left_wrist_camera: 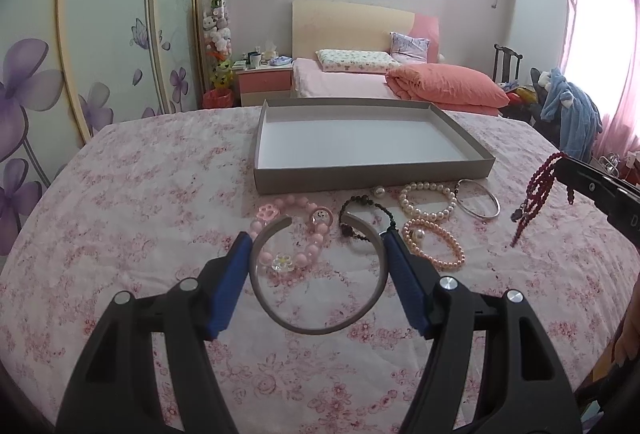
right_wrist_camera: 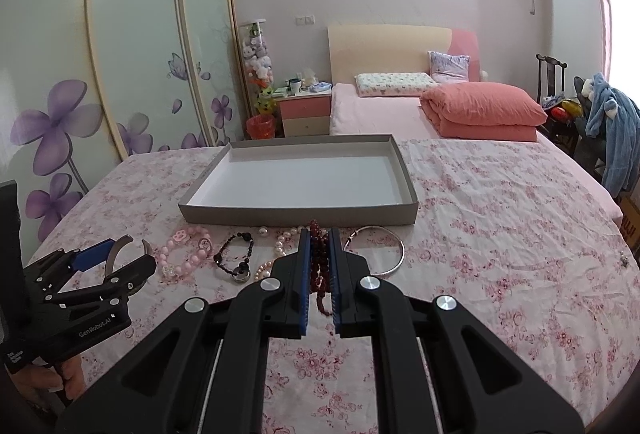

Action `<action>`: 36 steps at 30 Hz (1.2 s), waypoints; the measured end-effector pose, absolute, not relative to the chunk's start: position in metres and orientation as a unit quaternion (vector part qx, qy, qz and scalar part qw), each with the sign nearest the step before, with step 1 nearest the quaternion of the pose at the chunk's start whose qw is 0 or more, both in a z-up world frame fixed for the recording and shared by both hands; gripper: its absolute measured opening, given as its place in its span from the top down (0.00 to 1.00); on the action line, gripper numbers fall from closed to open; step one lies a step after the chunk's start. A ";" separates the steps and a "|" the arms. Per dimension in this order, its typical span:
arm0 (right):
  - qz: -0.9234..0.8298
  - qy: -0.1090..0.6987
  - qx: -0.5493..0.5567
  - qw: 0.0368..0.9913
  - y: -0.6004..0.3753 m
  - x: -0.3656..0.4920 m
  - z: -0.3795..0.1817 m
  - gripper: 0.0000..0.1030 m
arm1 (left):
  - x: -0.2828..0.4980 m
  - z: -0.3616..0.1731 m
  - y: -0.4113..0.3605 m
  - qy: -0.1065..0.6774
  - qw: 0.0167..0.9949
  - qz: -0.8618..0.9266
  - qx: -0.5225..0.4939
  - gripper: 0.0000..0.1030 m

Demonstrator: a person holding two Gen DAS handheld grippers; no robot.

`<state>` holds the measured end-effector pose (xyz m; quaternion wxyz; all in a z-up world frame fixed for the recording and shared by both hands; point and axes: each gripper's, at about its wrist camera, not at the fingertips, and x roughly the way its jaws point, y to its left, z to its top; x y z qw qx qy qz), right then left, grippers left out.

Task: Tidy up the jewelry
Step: 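Carry both pieces into the grey tray and open both grippers to release them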

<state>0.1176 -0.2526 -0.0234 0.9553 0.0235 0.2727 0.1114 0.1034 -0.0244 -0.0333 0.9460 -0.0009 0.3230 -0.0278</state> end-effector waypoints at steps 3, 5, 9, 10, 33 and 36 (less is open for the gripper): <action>0.112 0.258 0.023 0.959 -0.252 0.121 -0.016 0.91 | 0.107 -0.026 -0.024 0.312 0.950 -0.026 0.007 0.36; 0.112 0.245 0.022 0.963 -0.251 0.124 -0.011 0.91 | 0.113 -0.017 -0.022 0.298 0.954 -0.026 0.011 0.36; 0.113 0.218 0.025 0.969 -0.249 0.138 0.001 0.91 | 0.132 -0.002 -0.017 0.279 0.960 -0.019 0.017 0.36; 0.113 0.212 0.026 0.970 -0.249 0.142 0.003 0.91 | 0.136 0.000 -0.017 0.278 0.960 -0.017 0.017 0.36; 0.104 0.289 0.061 0.950 -0.235 0.310 -0.037 0.91 | 0.304 -0.022 -0.032 0.321 0.946 -0.041 0.002 0.36; 0.101 0.316 0.069 0.941 -0.235 0.325 -0.051 0.91 | 0.319 -0.035 -0.035 0.338 0.940 -0.042 0.007 0.36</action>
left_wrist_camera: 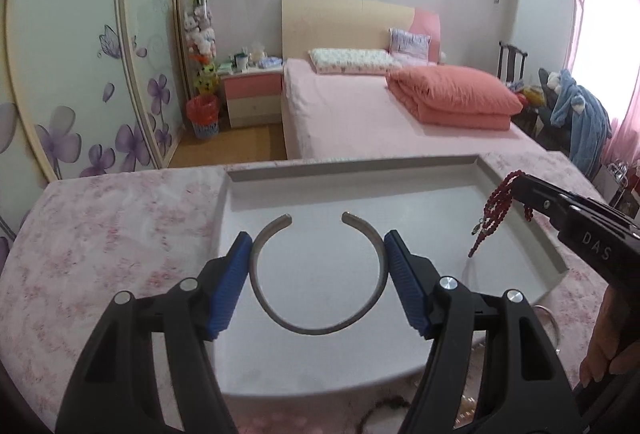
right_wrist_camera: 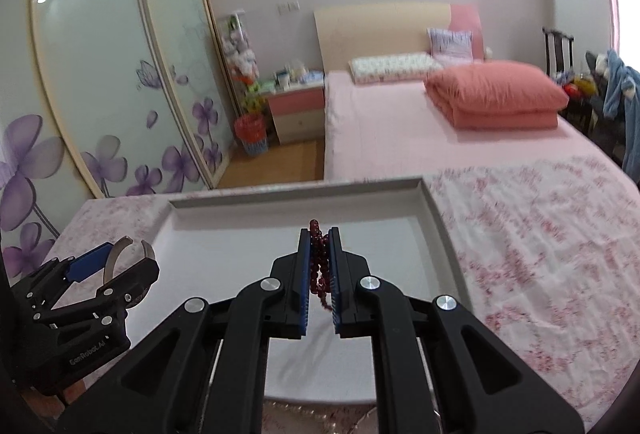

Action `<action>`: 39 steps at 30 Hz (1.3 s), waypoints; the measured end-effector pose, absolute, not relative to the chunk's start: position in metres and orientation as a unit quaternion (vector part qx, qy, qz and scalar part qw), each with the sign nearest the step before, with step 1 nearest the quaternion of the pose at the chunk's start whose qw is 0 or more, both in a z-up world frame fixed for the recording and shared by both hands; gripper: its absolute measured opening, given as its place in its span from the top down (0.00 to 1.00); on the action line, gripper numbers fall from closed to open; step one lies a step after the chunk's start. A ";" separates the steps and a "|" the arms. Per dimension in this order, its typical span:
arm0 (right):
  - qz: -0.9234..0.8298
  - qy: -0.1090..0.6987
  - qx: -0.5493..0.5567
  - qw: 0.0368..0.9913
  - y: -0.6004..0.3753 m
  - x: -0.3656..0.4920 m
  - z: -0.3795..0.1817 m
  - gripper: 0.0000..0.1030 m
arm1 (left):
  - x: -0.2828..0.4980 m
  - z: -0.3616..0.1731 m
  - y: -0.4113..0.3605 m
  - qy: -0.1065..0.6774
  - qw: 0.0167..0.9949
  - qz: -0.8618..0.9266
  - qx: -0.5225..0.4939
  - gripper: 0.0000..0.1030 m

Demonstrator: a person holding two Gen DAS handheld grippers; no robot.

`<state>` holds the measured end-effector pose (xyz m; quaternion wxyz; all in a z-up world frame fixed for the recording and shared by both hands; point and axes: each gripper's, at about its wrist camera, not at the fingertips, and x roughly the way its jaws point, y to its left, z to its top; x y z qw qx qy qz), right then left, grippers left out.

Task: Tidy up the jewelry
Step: 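Carry both pieces into the grey tray and open both grippers to release them, then withdraw both grippers from the tray back toward the remaining jewelry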

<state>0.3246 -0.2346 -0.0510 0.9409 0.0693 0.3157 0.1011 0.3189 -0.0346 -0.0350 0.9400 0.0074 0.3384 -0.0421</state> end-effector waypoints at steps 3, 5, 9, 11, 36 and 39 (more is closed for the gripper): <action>0.096 0.334 0.078 0.934 -0.236 0.335 -0.062 0.91 | 0.330 -0.046 -0.037 0.351 0.935 -0.044 0.005 0.36; 0.093 0.342 0.078 0.932 -0.237 0.338 -0.065 0.91 | 0.336 -0.051 -0.036 0.359 0.932 -0.046 0.003 0.36; 0.089 0.348 0.082 0.930 -0.243 0.336 -0.067 0.58 | 0.346 -0.061 -0.038 0.378 0.924 -0.050 -0.009 0.36; 0.083 0.341 0.084 0.933 -0.247 0.333 -0.064 0.53 | 0.347 -0.061 -0.036 0.377 0.924 -0.054 -0.018 0.35; 0.074 0.363 0.041 0.928 -0.278 0.235 -0.065 0.53 | 0.204 -0.034 0.046 0.330 0.944 0.012 0.007 0.24; 0.075 0.380 0.037 0.921 -0.281 0.223 -0.074 0.53 | 0.188 -0.039 0.051 0.336 0.942 0.016 0.011 0.23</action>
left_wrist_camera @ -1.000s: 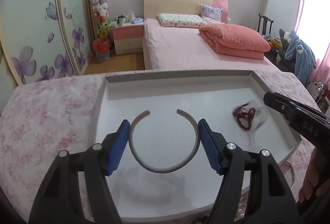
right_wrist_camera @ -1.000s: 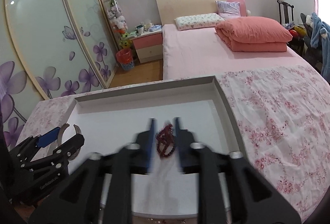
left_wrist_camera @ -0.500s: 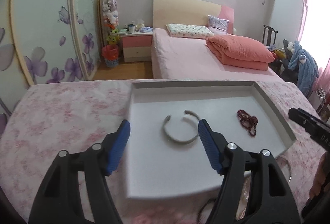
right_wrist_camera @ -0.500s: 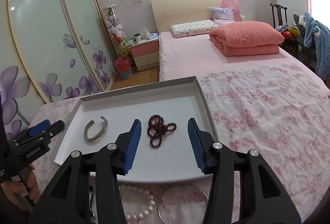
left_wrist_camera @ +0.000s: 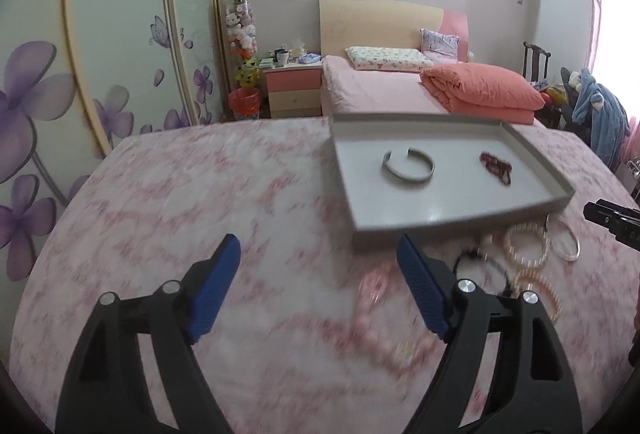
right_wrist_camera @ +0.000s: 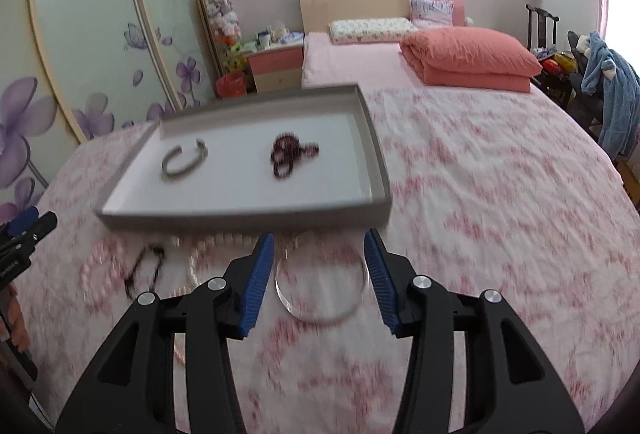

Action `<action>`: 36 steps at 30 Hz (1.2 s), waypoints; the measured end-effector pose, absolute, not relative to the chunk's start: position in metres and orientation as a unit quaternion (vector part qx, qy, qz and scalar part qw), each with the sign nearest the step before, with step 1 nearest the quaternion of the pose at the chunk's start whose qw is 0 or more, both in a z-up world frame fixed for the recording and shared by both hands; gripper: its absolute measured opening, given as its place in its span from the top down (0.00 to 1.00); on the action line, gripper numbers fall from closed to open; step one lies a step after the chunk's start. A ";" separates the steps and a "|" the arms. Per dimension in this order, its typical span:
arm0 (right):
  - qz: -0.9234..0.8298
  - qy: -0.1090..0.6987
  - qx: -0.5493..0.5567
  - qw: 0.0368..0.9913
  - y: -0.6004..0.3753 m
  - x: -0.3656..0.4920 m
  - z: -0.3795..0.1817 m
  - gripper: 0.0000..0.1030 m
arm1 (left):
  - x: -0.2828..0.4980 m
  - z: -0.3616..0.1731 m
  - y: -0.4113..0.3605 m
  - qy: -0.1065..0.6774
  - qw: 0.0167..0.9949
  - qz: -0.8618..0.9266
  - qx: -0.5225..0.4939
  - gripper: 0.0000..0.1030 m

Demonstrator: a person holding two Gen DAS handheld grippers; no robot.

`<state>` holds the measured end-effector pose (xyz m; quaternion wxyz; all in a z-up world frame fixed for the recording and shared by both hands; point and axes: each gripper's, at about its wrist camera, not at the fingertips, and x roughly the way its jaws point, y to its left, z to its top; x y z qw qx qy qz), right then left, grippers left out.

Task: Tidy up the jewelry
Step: 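Withdraw both grippers from the tray back toward the remaining jewelry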

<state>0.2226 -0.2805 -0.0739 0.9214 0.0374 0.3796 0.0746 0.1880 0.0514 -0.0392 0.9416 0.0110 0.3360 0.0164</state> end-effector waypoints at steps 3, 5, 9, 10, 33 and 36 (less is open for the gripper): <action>0.072 0.392 0.020 0.917 -0.276 0.215 -0.084 0.53 | 0.175 -0.045 0.056 0.344 0.939 0.016 0.003 0.21; 0.064 0.400 0.012 0.914 -0.277 0.212 -0.090 0.53 | 0.171 -0.047 0.056 0.346 0.938 0.015 0.002 0.19; 0.050 0.425 0.002 0.904 -0.276 0.217 -0.105 0.37 | 0.162 -0.053 0.054 0.350 0.937 0.010 0.009 0.15; 0.047 0.426 -0.004 0.903 -0.275 0.218 -0.106 0.34 | 0.161 -0.054 0.053 0.353 0.936 0.008 0.011 0.15; 0.036 0.439 -0.010 0.898 -0.266 0.238 -0.119 0.32 | 0.178 -0.079 0.014 0.404 0.913 -0.037 0.035 0.12; 0.035 0.437 -0.009 0.899 -0.267 0.236 -0.119 0.32 | 0.188 -0.084 0.008 0.418 0.907 -0.036 0.039 0.12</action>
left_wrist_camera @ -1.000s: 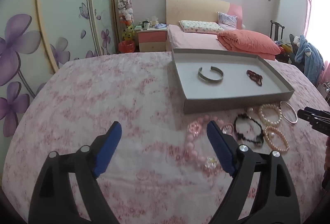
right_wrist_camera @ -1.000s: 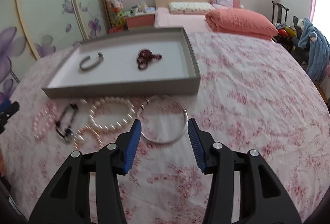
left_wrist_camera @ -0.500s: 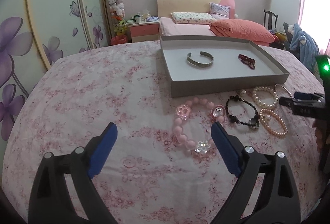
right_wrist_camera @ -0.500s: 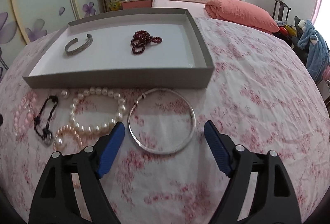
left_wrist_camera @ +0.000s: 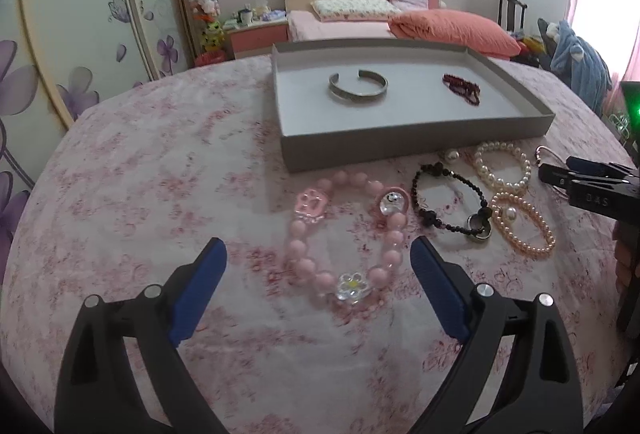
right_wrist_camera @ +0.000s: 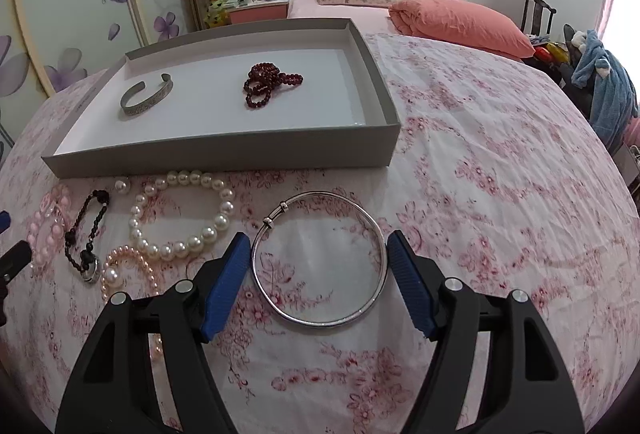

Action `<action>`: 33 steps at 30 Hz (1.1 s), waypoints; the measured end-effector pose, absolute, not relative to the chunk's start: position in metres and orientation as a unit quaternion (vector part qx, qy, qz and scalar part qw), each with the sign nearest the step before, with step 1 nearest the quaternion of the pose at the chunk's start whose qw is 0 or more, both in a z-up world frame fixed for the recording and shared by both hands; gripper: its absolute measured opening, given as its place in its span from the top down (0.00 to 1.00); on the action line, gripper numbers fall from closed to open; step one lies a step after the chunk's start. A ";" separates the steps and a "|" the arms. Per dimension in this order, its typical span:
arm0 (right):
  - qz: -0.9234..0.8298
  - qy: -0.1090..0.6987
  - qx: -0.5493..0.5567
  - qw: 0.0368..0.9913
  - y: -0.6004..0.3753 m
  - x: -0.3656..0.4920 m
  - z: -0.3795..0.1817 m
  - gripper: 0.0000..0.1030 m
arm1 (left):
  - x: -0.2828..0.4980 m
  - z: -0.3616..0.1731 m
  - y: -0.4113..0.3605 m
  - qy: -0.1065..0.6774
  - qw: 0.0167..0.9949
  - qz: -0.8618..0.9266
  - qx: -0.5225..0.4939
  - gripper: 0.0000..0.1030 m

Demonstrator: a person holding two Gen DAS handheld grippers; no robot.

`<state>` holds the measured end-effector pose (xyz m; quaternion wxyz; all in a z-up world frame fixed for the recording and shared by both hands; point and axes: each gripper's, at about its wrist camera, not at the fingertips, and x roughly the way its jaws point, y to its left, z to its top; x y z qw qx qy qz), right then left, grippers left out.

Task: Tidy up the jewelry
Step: 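Withdraw both grippers from the tray back toward the remaining jewelry, then grasp the pink bead bracelet with the left gripper while the right grasps the round silver bangle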

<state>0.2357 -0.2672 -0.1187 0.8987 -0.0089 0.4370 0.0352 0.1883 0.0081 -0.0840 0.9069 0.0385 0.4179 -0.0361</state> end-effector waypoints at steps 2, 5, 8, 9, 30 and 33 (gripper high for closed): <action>0.036 0.437 -0.008 0.899 -0.268 0.236 -0.119 0.32 | 0.192 -0.086 0.009 0.420 0.906 -0.030 0.033 0.12; 0.036 0.437 -0.008 0.899 -0.268 0.236 -0.119 0.32 | 0.195 -0.085 0.015 0.416 0.909 -0.018 0.021 0.14; 0.036 0.437 -0.008 0.899 -0.268 0.236 -0.119 0.32 | 0.199 -0.087 0.024 0.421 0.907 -0.007 0.015 0.29; 0.036 0.437 -0.008 0.899 -0.268 0.236 -0.119 0.32 | 0.201 -0.088 0.026 0.425 0.905 -0.005 0.012 0.35; 0.036 0.437 -0.011 0.899 -0.267 0.234 -0.118 0.32 | 0.201 -0.096 0.025 0.437 0.899 -0.013 0.022 0.85; 0.036 0.439 -0.008 0.898 -0.268 0.229 -0.118 0.32 | 0.198 -0.095 0.025 0.439 0.898 -0.015 0.024 0.85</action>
